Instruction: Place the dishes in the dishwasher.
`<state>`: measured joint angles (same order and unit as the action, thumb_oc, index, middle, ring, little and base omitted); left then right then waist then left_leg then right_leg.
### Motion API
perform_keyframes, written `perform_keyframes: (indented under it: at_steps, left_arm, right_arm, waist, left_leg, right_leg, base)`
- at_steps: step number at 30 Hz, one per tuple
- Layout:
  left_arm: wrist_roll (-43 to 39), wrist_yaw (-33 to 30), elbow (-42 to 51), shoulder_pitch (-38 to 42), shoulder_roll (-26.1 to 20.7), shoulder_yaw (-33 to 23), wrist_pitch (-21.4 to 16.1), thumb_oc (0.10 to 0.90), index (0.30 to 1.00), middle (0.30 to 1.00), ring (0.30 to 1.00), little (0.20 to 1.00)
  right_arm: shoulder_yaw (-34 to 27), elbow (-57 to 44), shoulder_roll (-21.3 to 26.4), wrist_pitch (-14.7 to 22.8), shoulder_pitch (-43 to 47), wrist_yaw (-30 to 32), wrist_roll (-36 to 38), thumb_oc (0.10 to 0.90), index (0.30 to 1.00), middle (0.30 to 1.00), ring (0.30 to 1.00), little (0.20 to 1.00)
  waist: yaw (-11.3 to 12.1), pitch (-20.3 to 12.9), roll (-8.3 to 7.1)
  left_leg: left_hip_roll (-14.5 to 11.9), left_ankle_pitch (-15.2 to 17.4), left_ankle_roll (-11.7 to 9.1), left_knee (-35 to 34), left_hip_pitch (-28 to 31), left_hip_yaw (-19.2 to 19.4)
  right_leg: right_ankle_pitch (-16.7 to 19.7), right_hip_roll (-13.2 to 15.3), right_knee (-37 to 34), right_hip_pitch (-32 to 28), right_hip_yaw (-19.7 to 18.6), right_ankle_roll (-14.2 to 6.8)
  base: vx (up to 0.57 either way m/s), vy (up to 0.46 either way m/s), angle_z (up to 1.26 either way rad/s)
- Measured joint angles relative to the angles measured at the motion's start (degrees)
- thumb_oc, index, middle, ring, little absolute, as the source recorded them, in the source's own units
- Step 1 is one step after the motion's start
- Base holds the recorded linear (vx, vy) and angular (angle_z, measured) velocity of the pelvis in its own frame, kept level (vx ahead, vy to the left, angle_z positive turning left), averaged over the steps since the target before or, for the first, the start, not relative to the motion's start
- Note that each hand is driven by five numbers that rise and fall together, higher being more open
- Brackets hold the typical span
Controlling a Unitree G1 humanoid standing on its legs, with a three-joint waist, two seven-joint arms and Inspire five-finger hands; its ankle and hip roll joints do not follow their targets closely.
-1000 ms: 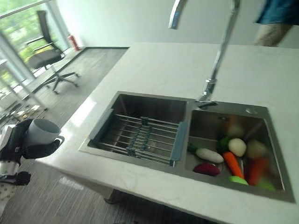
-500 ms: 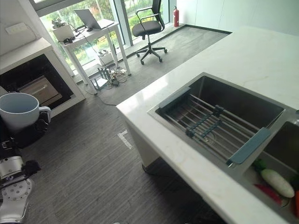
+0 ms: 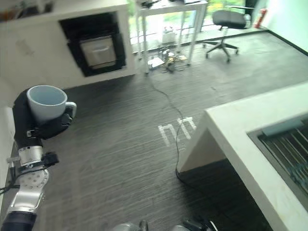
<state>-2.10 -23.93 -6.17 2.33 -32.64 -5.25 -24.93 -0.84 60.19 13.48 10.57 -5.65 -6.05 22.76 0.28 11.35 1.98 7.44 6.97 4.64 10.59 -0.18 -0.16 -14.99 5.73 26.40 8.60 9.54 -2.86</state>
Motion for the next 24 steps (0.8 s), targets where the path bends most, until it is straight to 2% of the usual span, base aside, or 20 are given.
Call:
perform_keyframes:
  at_steps: [1,3,5,6,8,9,10,11,13,15,16,17,18,19,21,24]
  left_arm:
    - [-0.01,0.64,0.00,-0.05,0.18,0.37,-0.13,0.400,0.300,0.300,0.300,0.300]
    - [0.11,3.27,-0.05,-0.04,0.26,1.95,-0.27,0.400,0.300,0.300,0.300,0.300]
    - [0.13,4.41,-0.34,-0.51,0.22,2.59,-0.32,0.400,0.300,0.300,0.300,0.300]
    - [0.24,4.81,-0.53,-0.75,0.21,3.01,-0.38,0.400,0.300,0.300,0.300,0.300]
    - [0.22,6.39,-0.58,-0.97,0.24,3.19,-0.37,0.400,0.300,0.300,0.300,0.300]
    - [0.23,7.19,-0.33,-1.46,0.30,3.51,-0.37,0.400,0.300,0.300,0.300,0.300]
    - [0.28,6.90,0.25,-1.70,0.15,3.45,-0.17,0.400,0.300,0.300,0.300,0.300]
    - [0.58,6.90,0.41,-1.81,0.18,3.49,0.00,0.400,0.300,0.300,0.300,0.300]
    - [0.56,7.33,0.43,-1.67,0.12,3.59,0.06,0.400,0.300,0.300,0.300,0.300]
    - [0.51,8.21,0.43,-0.12,0.13,3.60,0.01,0.400,0.300,0.300,0.300,0.300]
    - [0.51,8.62,0.49,0.33,-0.11,3.64,-0.20,0.400,0.300,0.300,0.300,0.300]
    - [0.48,8.78,0.57,1.05,-0.20,3.70,-0.27,0.400,0.300,0.300,0.300,0.300]
    - [0.20,8.77,0.76,1.28,-0.22,3.69,-0.40,0.400,0.300,0.300,0.300,0.300]
    - [0.24,8.79,0.75,1.10,-0.15,3.81,-0.40,0.400,0.300,0.300,0.300,0.300]
    - [0.32,9.21,0.79,1.18,-0.14,4.17,-0.41,0.400,0.300,0.300,0.300,0.300]
    - [0.89,9.68,1.44,2.12,-0.14,5.76,-0.41,0.400,0.300,0.300,0.300,0.300]
  right_arm:
    - [-0.06,0.51,0.56,-0.22,0.31,-0.54,0.43,0.800,0.900,0.900,0.900,0.900]
    - [-0.67,4.38,0.80,-1.41,1.07,-2.67,2.19,0.800,0.900,0.900,0.900,0.900]
    - [-2.10,5.55,-0.25,-1.85,1.50,-4.16,4.27,0.800,0.900,0.900,0.900,0.900]
    - [-2.04,5.98,-0.14,-1.81,2.19,-4.77,4.24,0.800,0.900,0.900,0.900,0.900]
    - [-1.59,7.62,-0.21,-2.40,2.23,-6.31,4.28,0.800,0.900,0.900,0.900,0.900]
    - [-1.53,8.08,-0.04,-2.65,1.83,-6.65,4.26,0.800,0.900,0.900,0.900,0.900]
    - [0.71,7.01,0.91,-3.28,1.59,-7.40,4.17,0.800,0.900,0.900,0.900,0.900]
    - [0.77,6.96,1.04,-3.44,1.63,-7.68,4.19,0.800,0.900,0.900,0.900,0.900]
    - [0.93,6.23,1.82,-4.59,1.30,-7.67,4.33,0.800,0.900,0.900,0.900,0.900]
    - [0.69,8.13,2.48,-4.47,1.34,-7.67,4.39,0.800,0.900,0.900,0.900,0.900]
    - [0.26,9.85,2.78,-4.43,1.29,-7.73,4.41,0.800,0.900,0.900,0.900,0.900]
    - [-0.01,10.82,3.17,-4.49,1.25,-7.72,4.47,0.800,0.900,0.900,0.900,0.900]
    - [-0.27,11.56,3.92,-4.43,1.41,-7.68,4.47,0.800,0.900,0.900,0.900,0.900]
    - [-0.41,11.46,5.01,-4.36,1.53,-7.76,4.43,0.800,0.900,0.900,0.900,0.900]
    - [-0.62,11.42,5.39,-3.69,1.66,-7.71,4.44,0.800,0.900,0.900,0.900,0.900]
    - [-0.53,11.50,5.04,-3.38,0.77,-7.83,4.42,0.800,0.900,0.900,0.900,0.900]
  waist:
    - [-0.07,0.15,0.34]
    - [-0.68,0.04,1.05]
    - [-0.66,-0.16,0.31]
    - [-0.78,-0.23,0.08]
    - [-0.90,-1.01,-1.65]
    - [-0.94,-1.28,-1.42]
    - [-0.08,-1.68,-1.60]
    - [-0.06,-1.85,-1.92]
    - [-0.07,-1.70,-2.57]
    - [-0.14,-1.18,-3.23]
    - [-0.33,-1.05,-3.13]
    - [-0.93,-0.67,-2.58]
    - [-1.76,-0.35,-1.09]
    - [-1.91,0.21,-0.11]
    - [-3.10,0.40,0.37]
    - [-4.89,-0.10,1.45]
  left_leg:
    - [0.44,0.00,0.00,-0.11,0.02,-1.05]
    - [0.88,-0.03,0.04,-0.03,0.13,-4.99]
    - [0.78,0.20,-0.34,0.24,0.77,-5.71]
    - [0.54,0.37,-0.64,0.42,0.93,-5.56]
    - [0.60,1.34,-2.23,1.16,1.36,-4.76]
    - [-0.85,1.84,-2.95,2.27,1.36,-3.44]
    - [-2.55,2.01,-3.29,2.00,1.48,-0.79]
    - [-2.84,1.91,-3.43,2.35,1.36,0.34]
    - [-3.08,-0.75,-7.32,4.21,0.31,4.09]
    - [-3.17,-2.06,-9.26,10.49,-3.76,6.88]
    - [-4.84,-0.77,-8.29,10.38,-4.94,9.81]
    - [-7.36,-0.70,-8.39,9.31,-6.21,10.82]
    - [-11.37,-0.80,-8.29,8.69,-7.88,10.93]
    - [-14.37,-0.83,-8.09,7.87,-9.10,10.92]
    - [-16.34,-0.91,-7.93,6.95,-9.60,10.46]
    - [-16.22,-1.41,-7.93,2.75,-7.22,9.49]
  right_leg:
    - [-0.02,-0.07,0.24,1.42,-0.64,-0.05]
    - [0.16,-0.91,0.03,4.59,-5.01,-0.82]
    - [1.35,-0.62,-0.61,6.14,-6.30,-1.34]
    - [2.94,-0.71,-2.66,5.76,-6.22,-1.17]
    - [7.97,-0.29,-7.48,2.89,-5.53,0.09]
    - [8.90,-1.10,-8.95,0.95,-3.82,1.36]
    - [7.88,-2.01,-8.10,0.76,-2.10,2.74]
    - [7.31,-2.13,-8.22,0.57,-1.71,3.81]
    - [6.21,-1.16,-7.96,-0.93,-0.36,5.26]
    - [6.04,0.59,-8.70,-1.93,1.42,6.06]
    - [6.08,0.77,-9.41,-2.54,2.84,6.22]
    - [5.85,0.37,-10.07,-3.19,4.49,6.52]
    - [5.22,-0.62,-9.61,-3.37,5.69,6.61]
    - [4.37,-1.39,-9.15,-2.95,5.94,5.53]
    - [4.34,-1.37,-8.92,-2.76,6.09,5.18]
    - [3.75,-1.13,-7.42,-2.06,6.51,4.33]
  base:
    - [0.08,-0.124,0.70]
    - [0.10,-0.168,0.97]
    - [0.15,-0.257,0.82]
    - [0.14,-0.270,0.67]
    - [0.16,-0.281,0.78]
    - [0.17,-0.315,0.80]
    - [0.15,-0.340,0.60]
    - [0.09,-0.289,0.48]
    - [0.02,-0.107,0.51]
    - [0.04,0.106,0.63]
    - [0.06,0.141,0.76]
    - [0.05,0.145,0.76]
    - [0.05,0.196,0.46]
    - [0.06,0.190,0.15]
    - [0.06,0.131,0.01]
    - [0.06,0.086,0.07]
